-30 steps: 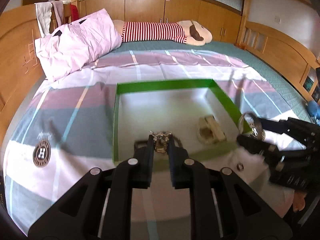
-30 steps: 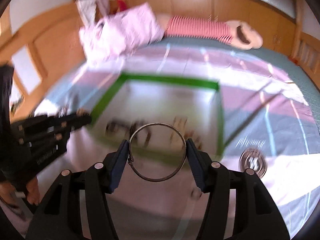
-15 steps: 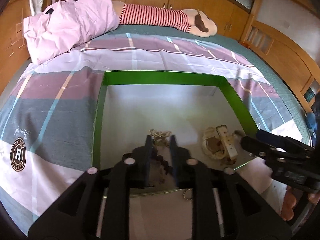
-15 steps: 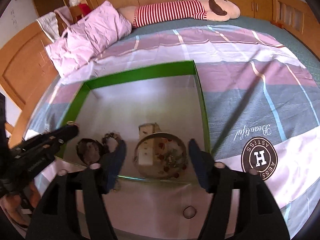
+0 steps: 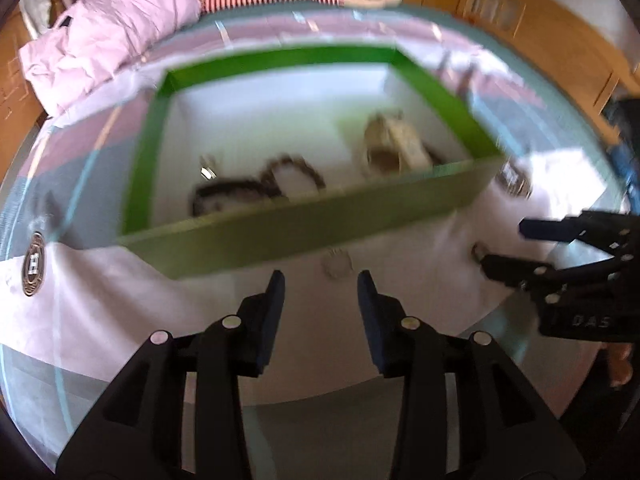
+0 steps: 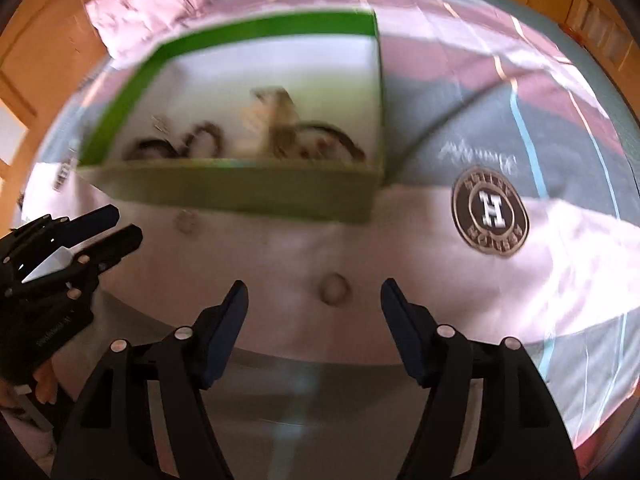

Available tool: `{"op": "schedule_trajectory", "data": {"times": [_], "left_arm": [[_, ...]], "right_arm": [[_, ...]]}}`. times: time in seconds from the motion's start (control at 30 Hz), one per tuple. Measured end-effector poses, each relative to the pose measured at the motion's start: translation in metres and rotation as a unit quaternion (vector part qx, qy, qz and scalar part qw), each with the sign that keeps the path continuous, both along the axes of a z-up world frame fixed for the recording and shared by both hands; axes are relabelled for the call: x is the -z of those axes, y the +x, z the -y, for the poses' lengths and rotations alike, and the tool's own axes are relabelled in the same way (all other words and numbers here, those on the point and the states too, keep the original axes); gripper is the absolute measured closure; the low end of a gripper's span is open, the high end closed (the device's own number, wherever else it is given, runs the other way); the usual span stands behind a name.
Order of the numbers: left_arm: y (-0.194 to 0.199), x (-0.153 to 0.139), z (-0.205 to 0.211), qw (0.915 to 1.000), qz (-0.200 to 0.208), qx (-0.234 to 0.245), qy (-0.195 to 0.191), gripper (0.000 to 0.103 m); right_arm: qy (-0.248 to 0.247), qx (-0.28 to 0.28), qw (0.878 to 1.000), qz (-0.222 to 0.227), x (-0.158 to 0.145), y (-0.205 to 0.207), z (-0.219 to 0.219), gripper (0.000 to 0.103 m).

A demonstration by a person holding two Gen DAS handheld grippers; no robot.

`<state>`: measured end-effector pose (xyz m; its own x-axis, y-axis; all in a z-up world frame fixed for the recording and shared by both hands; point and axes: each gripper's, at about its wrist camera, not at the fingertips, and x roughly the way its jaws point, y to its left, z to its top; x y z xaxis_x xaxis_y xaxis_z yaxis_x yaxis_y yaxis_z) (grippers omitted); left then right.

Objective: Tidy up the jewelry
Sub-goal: 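Grasp the rhinestone ring with the left tool while the right tool grasps the small dark ring, then lift the rhinestone ring with the left tool while the right tool lifts the dark ring toward the box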

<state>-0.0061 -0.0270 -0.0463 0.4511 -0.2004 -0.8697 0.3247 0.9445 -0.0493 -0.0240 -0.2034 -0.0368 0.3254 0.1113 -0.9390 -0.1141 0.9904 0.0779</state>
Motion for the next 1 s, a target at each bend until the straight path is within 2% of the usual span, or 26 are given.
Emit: {"op": "schedule_trajectory", "data": {"times": [0.13, 0.23, 0.37, 0.53, 0.7, 0.77, 0.83, 0.93, 1.0], "left_arm": [[0.005, 0.018, 0.009, 0.9998, -0.015, 0.002, 0.010, 0.065], [0.009, 0.023, 0.008, 0.9998, -0.020, -0.001, 0.008, 0.059], [0.015, 0.024, 0.006, 0.9999, -0.014, -0.006, -0.004, 0.053], [0.028, 0.032, 0.005, 0.9991, -0.032, -0.014, -0.023, 0.053], [0.031, 0.035, 0.008, 0.9993, -0.028, -0.014, -0.019, 0.054], [0.030, 0.035, 0.012, 0.9997, -0.018, -0.012, 0.007, 0.071], [0.030, 0.034, 0.014, 0.9998, -0.014, -0.005, 0.015, 0.082], [0.027, 0.032, 0.015, 0.9997, -0.017, -0.001, 0.018, 0.082], [0.023, 0.031, 0.016, 0.9995, -0.016, 0.001, 0.027, 0.082]], "right_arm": [[-0.025, -0.016, 1.000, 0.000, 0.011, -0.005, -0.008, 0.046], [-0.038, -0.022, 0.999, -0.009, 0.021, -0.005, -0.013, 0.051], [-0.046, -0.010, 0.999, -0.016, 0.031, -0.004, -0.011, 0.054], [-0.035, 0.004, 0.999, -0.007, 0.031, -0.009, -0.006, 0.057], [-0.038, 0.005, 0.999, -0.003, 0.033, -0.009, -0.006, 0.058], [-0.038, 0.005, 0.999, -0.001, 0.033, -0.011, -0.006, 0.059], [-0.038, 0.003, 0.999, 0.001, 0.031, -0.013, -0.007, 0.069], [-0.039, -0.001, 0.999, 0.003, 0.030, -0.011, -0.007, 0.082], [-0.042, -0.002, 0.999, 0.004, 0.029, -0.011, -0.010, 0.082]]}}
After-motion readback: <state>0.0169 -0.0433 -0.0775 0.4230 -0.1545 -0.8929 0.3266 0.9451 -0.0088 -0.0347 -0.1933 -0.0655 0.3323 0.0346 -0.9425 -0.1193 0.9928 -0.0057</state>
